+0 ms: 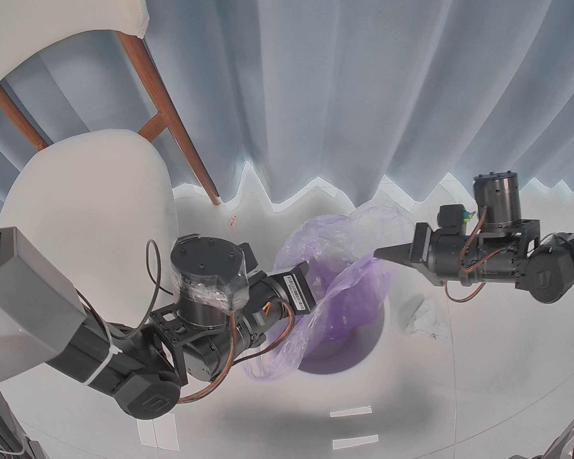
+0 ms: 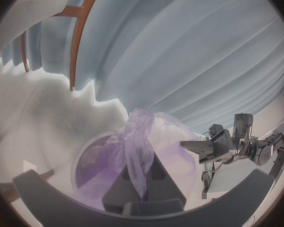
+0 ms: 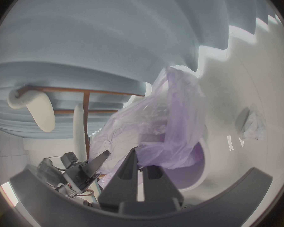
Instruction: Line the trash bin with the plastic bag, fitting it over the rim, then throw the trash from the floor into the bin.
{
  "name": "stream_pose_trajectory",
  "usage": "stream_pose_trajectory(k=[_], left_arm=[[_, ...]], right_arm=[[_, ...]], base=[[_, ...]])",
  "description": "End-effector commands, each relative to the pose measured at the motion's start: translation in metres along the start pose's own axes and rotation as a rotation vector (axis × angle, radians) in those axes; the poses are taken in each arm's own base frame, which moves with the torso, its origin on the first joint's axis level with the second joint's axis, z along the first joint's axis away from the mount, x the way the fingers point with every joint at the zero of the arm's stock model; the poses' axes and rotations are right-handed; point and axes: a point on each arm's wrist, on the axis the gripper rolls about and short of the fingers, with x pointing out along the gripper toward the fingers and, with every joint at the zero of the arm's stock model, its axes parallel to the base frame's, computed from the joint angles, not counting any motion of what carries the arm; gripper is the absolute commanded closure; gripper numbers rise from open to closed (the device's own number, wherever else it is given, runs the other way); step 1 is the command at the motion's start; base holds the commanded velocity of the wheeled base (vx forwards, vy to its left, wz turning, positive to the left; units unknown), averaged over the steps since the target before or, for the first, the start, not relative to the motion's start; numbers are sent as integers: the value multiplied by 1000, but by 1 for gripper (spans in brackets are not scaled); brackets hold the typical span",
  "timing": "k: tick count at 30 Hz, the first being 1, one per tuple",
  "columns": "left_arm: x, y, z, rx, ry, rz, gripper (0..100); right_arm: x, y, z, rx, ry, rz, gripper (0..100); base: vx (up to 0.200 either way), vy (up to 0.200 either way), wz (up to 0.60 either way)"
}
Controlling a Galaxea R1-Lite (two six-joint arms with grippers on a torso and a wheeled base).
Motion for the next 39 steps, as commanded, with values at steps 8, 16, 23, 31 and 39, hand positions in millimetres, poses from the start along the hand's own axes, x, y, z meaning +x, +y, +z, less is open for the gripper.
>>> stream_pose_trajectory(k=[8, 16, 23, 31, 39], left_arm=[[1, -4, -3, -17, 16, -27, 100], [1, -8, -11, -40, 40, -40, 100], [1, -11, -16, -66, 54, -48, 100], [9, -8, -26, -67, 66, -42, 100], [12, -11, -33, -62, 61, -56, 100]], right_arm=[[-52, -13, -1, 16, -62, -2, 100], [-42, -28, -35, -12, 34, -27, 100], [-27, -48, -49, -26, 65, -45, 100], [-12, -60, -53, -55, 29, -21, 100], [-7, -60, -42, -89, -67, 30, 100]], base=[[0, 0, 0], [0, 0, 0], [0, 0, 0], [0, 0, 0], [0, 0, 0]])
